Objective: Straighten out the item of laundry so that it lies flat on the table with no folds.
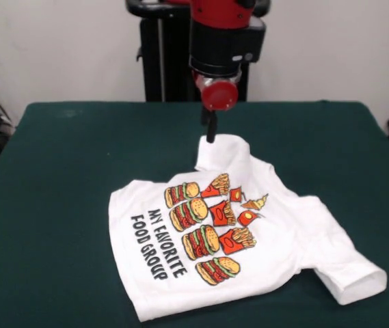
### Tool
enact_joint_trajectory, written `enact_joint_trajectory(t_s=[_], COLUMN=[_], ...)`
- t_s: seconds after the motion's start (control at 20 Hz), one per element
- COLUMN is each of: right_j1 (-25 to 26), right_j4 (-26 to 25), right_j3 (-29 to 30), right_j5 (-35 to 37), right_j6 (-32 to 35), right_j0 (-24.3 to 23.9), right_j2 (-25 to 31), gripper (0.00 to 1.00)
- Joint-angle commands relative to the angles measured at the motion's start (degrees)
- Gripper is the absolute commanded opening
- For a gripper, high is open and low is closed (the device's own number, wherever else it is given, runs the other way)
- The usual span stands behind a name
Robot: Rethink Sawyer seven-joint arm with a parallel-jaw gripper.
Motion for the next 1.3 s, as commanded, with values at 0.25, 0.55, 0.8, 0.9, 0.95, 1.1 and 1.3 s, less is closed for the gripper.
enact_joint_trajectory(t_s=[0.25,0.55,0.8,0.9,0.95,1.1,1.3], right_j1=[9.6,14.8,17.0,17.2,17.3,17.5,17.1], right_j4=[-4.8,-6.0,-6.2,-6.3,-6.3,-6.3,-7.3], right_j3=[1.6,-1.6,-3.5,-3.5,-3.7,-4.3,-5.9], right_j5=[-6.3,-10.6,-11.0,-11.0,-10.7,-9.5,-6.6], right_j6=[-3.8,-1.6,-1.9,-2.3,-2.6,-3.1,-4.5], right_j0=[-0.5,0.9,1.0,0.5,0.4,-0.2,1.2], right_j2=[7.5,6.1,6.2,7.1,7.4,7.8,6.2], gripper=[1.0,1.0,1.0,1.0,1.0,1.0,0.0])
